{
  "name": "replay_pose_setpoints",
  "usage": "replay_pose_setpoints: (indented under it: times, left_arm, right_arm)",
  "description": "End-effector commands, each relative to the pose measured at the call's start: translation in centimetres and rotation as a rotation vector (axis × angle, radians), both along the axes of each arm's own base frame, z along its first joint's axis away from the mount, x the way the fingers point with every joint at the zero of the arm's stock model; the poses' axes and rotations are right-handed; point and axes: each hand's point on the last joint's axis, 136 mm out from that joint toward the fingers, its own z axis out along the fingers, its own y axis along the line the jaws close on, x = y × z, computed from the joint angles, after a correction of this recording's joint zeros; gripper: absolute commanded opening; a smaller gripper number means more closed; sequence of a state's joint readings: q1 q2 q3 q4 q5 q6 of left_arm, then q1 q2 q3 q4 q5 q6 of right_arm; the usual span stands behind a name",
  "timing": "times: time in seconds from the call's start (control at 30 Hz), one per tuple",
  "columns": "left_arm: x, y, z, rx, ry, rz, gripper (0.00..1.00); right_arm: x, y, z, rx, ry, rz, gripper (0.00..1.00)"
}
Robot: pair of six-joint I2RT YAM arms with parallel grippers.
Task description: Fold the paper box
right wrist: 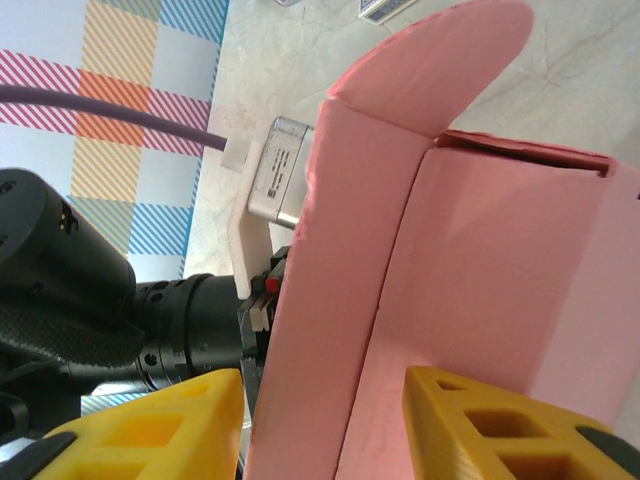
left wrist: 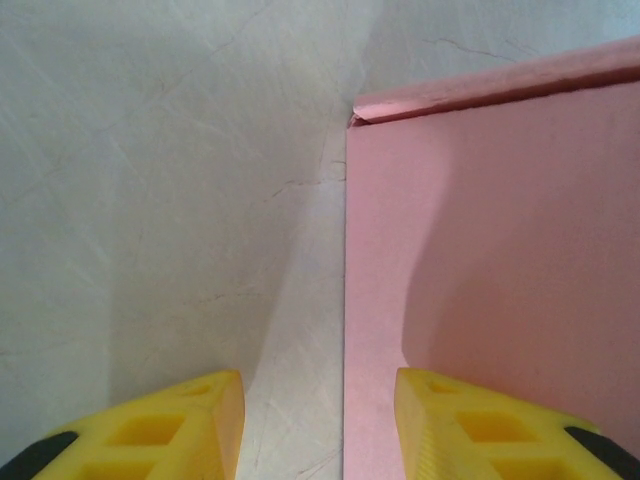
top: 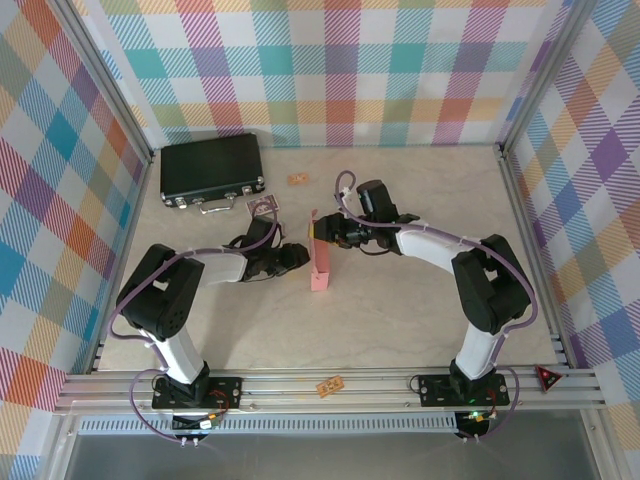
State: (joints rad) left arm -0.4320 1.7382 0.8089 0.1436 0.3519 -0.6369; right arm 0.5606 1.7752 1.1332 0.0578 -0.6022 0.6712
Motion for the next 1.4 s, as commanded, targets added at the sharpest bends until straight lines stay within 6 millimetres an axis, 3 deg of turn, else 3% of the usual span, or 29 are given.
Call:
replay_pose_setpoints:
  times: [0.0, 0.17, 0.33, 0.5, 0.73, 0.83, 1.1, 1.37]
  left_arm:
    - [1.8, 1.8, -0.5, 0.056, -0.015, 0.036, 0.44]
    - [2.5, 1.7, -0.4, 0.056, -0.017, 0.027, 0.44]
    - [3.1, 1.8, 0.1, 0.076, -0.024, 0.026, 0.44]
    - [3.8, 1.7, -0.1, 0.084, -0.017, 0.03, 0.44]
    - [5.4, 0.0, 0.5, 0.042, -0.025, -0.019, 0.43]
    - [6.1, -1.0, 0.9, 0.007, -0.029, -0.053, 0.43]
    - [7.1, -3.8, 1.4, -0.067, -0.011, -0.145, 0.42]
    - [7.3, -4.3, 1.7, -0.059, -0.009, -0.158, 0.42]
  right_arm:
    - [0.1, 0.4, 0.7, -0.016, -0.018, 0.016, 0.46]
    - [0.3, 0.2, 2.4, -0.01, -0.066, 0.008, 0.48]
    - [0.9, -1.6, 3.4, -0.086, -0.117, -0.083, 0.49]
    - [1.2, -4.8, 2.1, -0.196, -0.118, -0.205, 0.49]
    - [-0.6, -8.7, -2.3, -0.359, -0.032, -0.304, 0.46]
    - [-1.9, -8.7, -3.8, -0.346, -0.001, -0.276, 0.45]
    - [-4.2, -7.5, -5.4, -0.279, 0.055, -0.187, 0.45]
    - [-3.8, -7.4, -3.0, -0.208, -0.018, -0.222, 0.46]
